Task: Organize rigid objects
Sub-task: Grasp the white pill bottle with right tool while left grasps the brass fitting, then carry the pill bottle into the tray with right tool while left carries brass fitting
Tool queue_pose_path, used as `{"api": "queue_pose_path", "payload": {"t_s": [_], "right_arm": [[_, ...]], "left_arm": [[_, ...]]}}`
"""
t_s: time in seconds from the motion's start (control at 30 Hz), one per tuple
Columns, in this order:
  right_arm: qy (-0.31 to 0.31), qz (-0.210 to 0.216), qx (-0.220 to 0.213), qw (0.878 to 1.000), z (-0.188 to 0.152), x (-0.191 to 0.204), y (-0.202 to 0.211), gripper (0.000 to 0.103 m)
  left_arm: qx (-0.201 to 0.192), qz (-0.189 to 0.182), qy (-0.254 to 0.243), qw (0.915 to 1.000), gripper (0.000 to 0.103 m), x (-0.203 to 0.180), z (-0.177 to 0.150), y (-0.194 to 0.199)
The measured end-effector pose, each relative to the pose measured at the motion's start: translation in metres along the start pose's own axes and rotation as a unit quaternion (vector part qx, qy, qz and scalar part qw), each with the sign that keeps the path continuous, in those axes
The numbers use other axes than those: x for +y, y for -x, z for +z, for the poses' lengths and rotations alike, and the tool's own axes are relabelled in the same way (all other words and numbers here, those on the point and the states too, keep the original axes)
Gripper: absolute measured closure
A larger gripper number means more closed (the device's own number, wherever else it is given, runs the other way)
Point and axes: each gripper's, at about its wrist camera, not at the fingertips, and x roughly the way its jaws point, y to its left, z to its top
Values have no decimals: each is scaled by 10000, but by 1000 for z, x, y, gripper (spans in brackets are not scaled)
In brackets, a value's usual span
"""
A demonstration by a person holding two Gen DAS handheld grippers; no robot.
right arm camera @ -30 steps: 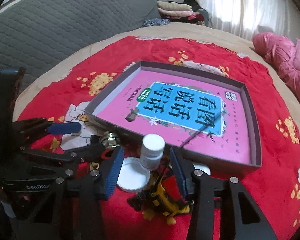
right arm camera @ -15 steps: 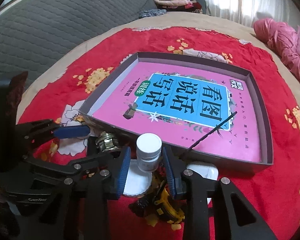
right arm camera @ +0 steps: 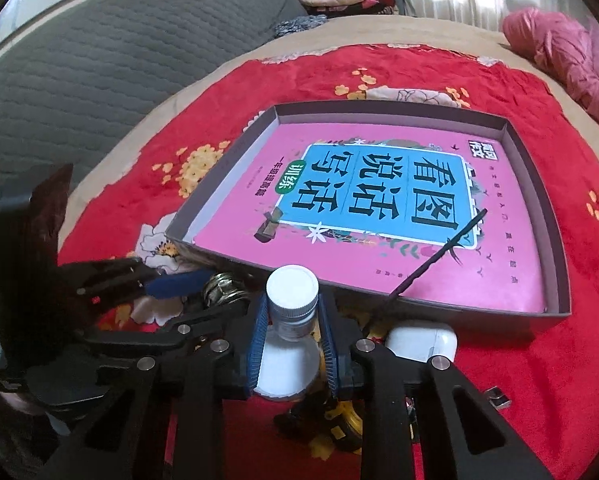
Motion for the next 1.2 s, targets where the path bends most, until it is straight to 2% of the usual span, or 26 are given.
{"api": "queue_pose_path", "payload": {"t_s": [0.13, 0.27, 0.7, 1.03, 1.2], "right_arm": [[-9, -25, -181, 9998, -2, 1, 8, 77], [-33, 11, -381, 9993, -2, 1, 20, 77], [-169, -61, -840, 9963, 1, -4, 49, 77], [-444, -444, -1353, 9888, 8, -28, 81, 77], [-608, -811, -1560, 9825, 9, -45, 93, 77]], "left_arm": [[-109, -60, 28, 9999, 68, 0, -1, 2], [-272, -164, 389, 9987, 68, 6, -3, 8], [-811, -137, 721, 9940, 68, 11, -1, 38], [-1188, 36, 769, 9899, 68, 11, 2, 53], [-1428, 221, 1085, 9835, 68, 21, 8, 58]]}}
